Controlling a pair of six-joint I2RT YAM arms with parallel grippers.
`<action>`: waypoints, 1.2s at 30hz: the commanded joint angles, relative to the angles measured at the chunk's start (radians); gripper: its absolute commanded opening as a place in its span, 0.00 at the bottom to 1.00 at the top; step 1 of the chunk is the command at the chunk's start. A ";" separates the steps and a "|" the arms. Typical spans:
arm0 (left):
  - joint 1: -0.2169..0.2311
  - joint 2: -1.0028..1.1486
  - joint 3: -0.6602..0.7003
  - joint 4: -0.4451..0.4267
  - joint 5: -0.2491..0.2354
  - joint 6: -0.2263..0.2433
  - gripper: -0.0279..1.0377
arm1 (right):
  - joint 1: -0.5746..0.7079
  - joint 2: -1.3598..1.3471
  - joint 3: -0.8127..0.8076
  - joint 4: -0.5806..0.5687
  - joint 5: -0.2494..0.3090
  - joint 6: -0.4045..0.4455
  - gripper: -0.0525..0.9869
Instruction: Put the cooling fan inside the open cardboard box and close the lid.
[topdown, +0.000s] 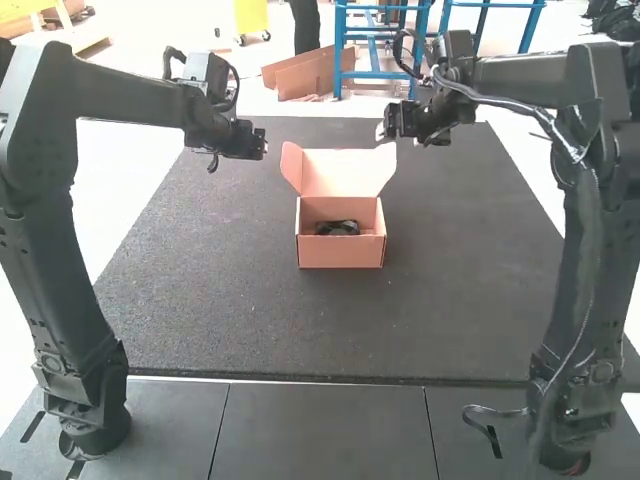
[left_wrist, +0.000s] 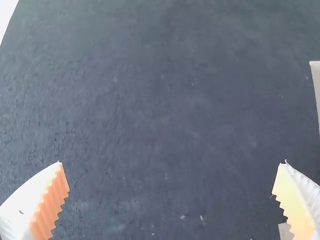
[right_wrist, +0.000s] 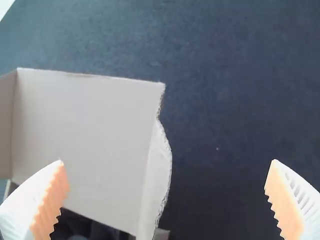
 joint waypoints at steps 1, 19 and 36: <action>-0.012 0.027 0.063 0.009 -0.014 -0.008 0.94 | -0.024 0.025 0.077 -0.022 -0.046 0.002 0.91; -0.043 0.122 0.143 0.012 -0.011 -0.003 0.94 | -0.036 0.134 0.232 -0.177 -0.179 0.011 0.59; -0.071 0.128 0.144 0.021 0.021 0.000 0.94 | -0.026 0.135 0.229 -0.202 -0.193 0.016 0.26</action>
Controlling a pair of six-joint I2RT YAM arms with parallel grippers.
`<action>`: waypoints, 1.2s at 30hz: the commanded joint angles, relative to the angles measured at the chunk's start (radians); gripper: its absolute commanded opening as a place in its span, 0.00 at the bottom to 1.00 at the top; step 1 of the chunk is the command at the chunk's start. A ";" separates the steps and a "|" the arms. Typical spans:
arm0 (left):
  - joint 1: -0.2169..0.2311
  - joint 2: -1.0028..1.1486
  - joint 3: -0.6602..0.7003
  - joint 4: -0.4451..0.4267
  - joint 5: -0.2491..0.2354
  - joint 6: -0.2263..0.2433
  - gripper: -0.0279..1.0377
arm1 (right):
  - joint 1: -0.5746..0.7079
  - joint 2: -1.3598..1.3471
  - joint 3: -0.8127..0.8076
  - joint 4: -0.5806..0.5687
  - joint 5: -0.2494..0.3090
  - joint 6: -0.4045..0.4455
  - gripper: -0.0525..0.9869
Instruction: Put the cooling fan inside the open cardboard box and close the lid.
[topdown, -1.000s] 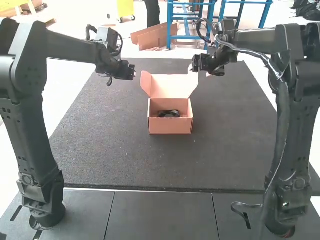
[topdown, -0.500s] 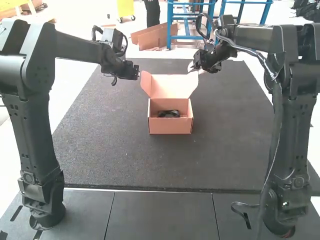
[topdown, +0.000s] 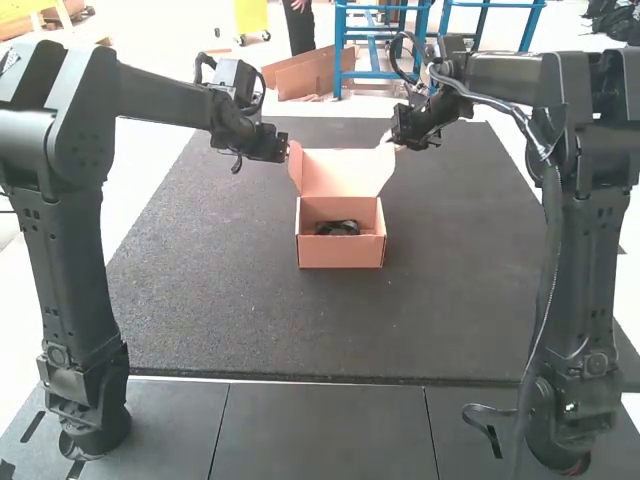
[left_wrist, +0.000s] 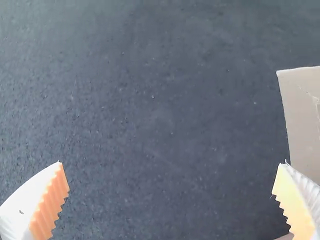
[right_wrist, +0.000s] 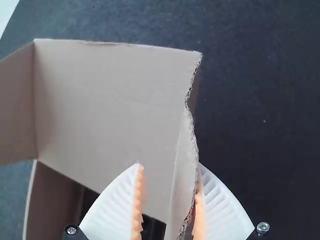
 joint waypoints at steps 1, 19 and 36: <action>-0.007 0.002 0.038 0.007 0.016 0.000 0.94 | -0.007 -0.003 0.026 0.000 -0.015 0.010 0.25; -0.067 0.001 0.068 0.001 0.088 0.000 0.94 | -0.005 0.005 0.027 -0.057 -0.011 0.013 0.08; -0.070 -0.042 0.061 -0.106 0.089 -0.006 0.94 | 0.041 -0.035 0.021 -0.176 -0.012 -0.024 0.04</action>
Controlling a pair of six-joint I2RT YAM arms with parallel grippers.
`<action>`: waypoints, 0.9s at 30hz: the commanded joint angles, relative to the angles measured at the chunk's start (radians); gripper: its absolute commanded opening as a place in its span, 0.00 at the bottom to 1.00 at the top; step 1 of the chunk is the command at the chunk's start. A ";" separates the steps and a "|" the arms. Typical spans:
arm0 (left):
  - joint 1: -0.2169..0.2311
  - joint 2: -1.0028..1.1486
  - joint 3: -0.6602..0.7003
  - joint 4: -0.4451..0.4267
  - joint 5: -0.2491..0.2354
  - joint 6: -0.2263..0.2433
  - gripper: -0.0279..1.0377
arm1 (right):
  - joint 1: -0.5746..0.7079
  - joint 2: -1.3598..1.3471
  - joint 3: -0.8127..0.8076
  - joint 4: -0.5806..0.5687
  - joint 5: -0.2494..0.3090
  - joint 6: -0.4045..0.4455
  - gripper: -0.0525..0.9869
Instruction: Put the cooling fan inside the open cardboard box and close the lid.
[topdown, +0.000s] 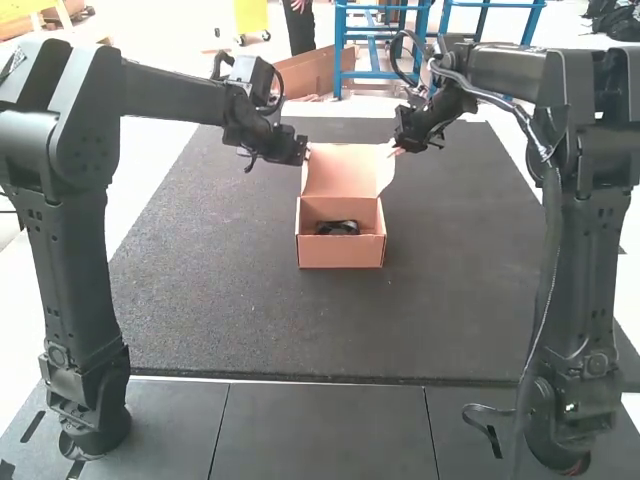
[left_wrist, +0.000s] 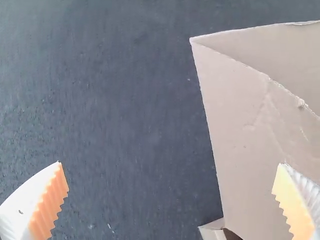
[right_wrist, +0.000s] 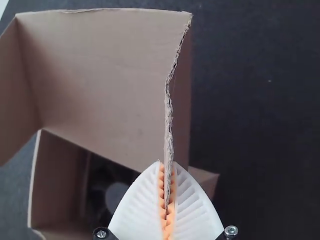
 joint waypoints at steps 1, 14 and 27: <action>0.000 -0.047 0.016 -0.008 0.014 -0.006 0.94 | 0.040 -0.039 -0.024 -0.024 -0.003 -0.014 0.04; -0.003 -0.122 -0.055 -0.014 0.013 -0.006 0.94 | 0.073 -0.134 -0.136 -0.010 0.034 -0.009 0.04; -0.040 -0.188 -0.162 0.012 0.014 -0.003 0.94 | 0.099 -0.226 -0.264 0.041 0.052 0.002 0.04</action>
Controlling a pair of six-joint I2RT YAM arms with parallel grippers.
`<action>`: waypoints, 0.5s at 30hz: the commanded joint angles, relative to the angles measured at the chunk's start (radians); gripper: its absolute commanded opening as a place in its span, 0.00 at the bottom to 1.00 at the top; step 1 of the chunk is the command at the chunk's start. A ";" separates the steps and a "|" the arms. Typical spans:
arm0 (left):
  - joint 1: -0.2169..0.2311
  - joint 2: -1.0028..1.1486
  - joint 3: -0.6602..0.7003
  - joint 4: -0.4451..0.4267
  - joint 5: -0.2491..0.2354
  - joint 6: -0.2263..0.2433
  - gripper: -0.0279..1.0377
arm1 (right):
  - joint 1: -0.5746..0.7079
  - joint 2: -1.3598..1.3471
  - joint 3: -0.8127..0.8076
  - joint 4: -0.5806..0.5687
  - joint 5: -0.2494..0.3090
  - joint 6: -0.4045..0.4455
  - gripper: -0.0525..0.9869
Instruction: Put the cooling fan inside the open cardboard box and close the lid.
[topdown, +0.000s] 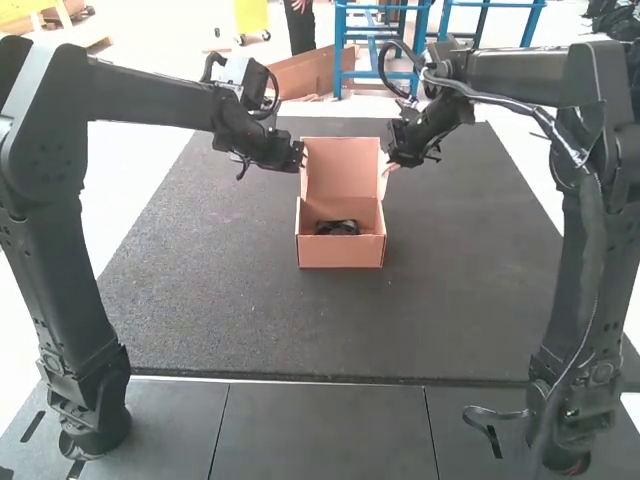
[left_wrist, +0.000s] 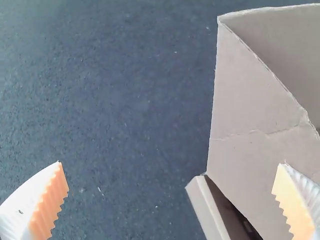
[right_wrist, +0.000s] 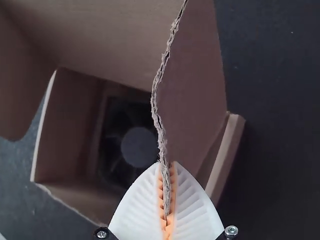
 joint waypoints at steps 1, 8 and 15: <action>-0.012 -0.055 -0.017 0.010 0.014 -0.003 0.94 | 0.029 -0.049 -0.024 0.006 0.003 0.003 0.04; -0.014 -0.076 -0.047 0.012 0.013 0.000 0.94 | 0.049 -0.073 -0.071 0.023 0.003 0.006 0.04; -0.018 -0.113 -0.090 0.012 0.013 0.003 0.94 | 0.060 -0.106 -0.117 0.029 0.003 0.006 0.04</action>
